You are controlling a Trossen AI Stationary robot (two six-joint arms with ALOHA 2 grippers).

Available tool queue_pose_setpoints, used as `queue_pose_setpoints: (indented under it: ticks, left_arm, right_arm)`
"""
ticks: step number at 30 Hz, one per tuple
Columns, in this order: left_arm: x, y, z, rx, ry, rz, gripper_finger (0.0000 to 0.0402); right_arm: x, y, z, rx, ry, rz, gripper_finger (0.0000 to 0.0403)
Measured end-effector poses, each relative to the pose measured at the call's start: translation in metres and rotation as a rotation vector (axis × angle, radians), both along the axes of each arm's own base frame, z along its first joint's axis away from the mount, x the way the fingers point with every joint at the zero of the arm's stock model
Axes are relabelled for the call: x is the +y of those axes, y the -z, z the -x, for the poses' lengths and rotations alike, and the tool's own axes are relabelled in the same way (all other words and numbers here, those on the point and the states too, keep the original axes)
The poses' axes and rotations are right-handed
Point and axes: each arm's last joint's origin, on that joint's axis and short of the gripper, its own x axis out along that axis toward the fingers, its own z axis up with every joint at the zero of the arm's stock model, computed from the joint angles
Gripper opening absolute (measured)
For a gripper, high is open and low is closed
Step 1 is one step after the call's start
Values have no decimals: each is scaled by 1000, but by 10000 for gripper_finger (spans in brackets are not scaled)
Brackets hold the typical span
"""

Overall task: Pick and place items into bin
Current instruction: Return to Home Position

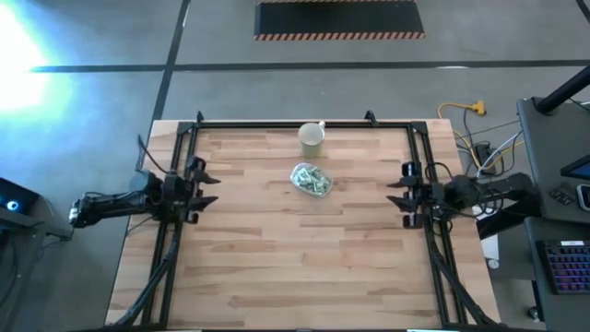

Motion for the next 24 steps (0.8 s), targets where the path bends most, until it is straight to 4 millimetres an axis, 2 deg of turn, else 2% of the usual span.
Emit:
queue_pose_setpoints:
  ticks: [2,7,13,18,24]
  left_arm:
    - [0,8,-3,40,11,16,192]
    - [-2,14,-4,103,29,27,192]
    - [-3,14,-4,100,40,20,192]
    - [-5,14,-4,99,57,20,192]
    - [-7,14,-4,103,82,19,192]
  right_arm:
    - [1,0,2,-7,-11,-1,128]
    - [4,1,6,-1,-60,2,128]
    - [10,7,6,58,-140,-17,128]
    - [15,5,9,40,-196,-10,128]
    - [16,3,11,12,-151,11,128]
